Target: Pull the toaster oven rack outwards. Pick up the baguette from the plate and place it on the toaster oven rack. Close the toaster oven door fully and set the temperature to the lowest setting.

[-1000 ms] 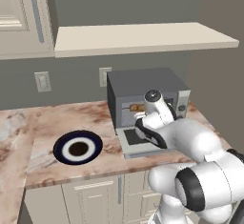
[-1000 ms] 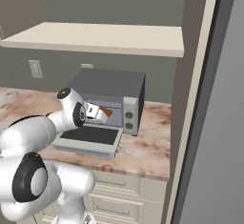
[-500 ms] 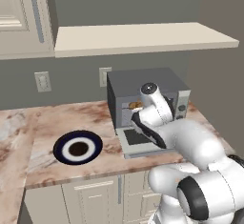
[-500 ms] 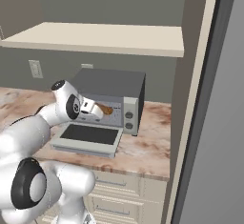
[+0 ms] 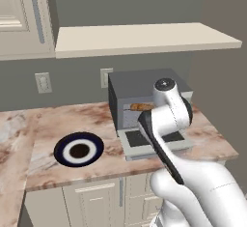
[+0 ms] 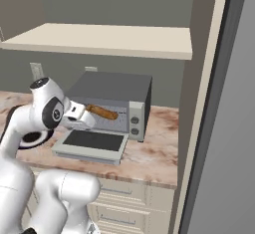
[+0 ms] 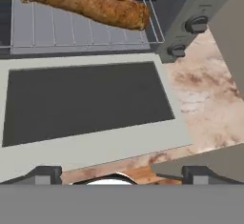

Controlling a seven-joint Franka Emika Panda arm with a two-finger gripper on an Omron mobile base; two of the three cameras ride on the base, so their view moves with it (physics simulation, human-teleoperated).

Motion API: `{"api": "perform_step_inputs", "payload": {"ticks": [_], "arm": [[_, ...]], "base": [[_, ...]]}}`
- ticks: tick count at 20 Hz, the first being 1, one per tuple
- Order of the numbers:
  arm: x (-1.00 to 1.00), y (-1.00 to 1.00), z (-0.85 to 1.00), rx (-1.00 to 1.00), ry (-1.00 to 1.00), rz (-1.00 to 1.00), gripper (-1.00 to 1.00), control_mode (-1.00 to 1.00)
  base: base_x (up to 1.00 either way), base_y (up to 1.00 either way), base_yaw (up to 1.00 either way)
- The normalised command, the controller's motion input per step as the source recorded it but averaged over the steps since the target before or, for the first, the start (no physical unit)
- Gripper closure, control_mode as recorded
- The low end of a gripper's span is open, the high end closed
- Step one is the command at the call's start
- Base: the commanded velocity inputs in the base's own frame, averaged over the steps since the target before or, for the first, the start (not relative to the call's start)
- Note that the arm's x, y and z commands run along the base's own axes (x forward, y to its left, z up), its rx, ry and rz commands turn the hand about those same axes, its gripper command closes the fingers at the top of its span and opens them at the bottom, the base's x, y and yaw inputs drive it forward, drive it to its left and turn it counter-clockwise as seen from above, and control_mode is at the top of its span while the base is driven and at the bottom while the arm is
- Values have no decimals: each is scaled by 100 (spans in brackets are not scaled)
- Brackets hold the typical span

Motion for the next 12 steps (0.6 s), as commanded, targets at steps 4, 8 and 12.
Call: {"api": "perform_step_inputs", "payload": {"ticks": [4,8,12], "arm": [[-99,52,-1,-8,10,9,-100,-100],[-80,58,-13,-19,8,13,-100,-100],[-48,46,-14,-25,6,13,-100,-100]], "base": [[0,0,0],[0,0,0],[0,0,0]]}}
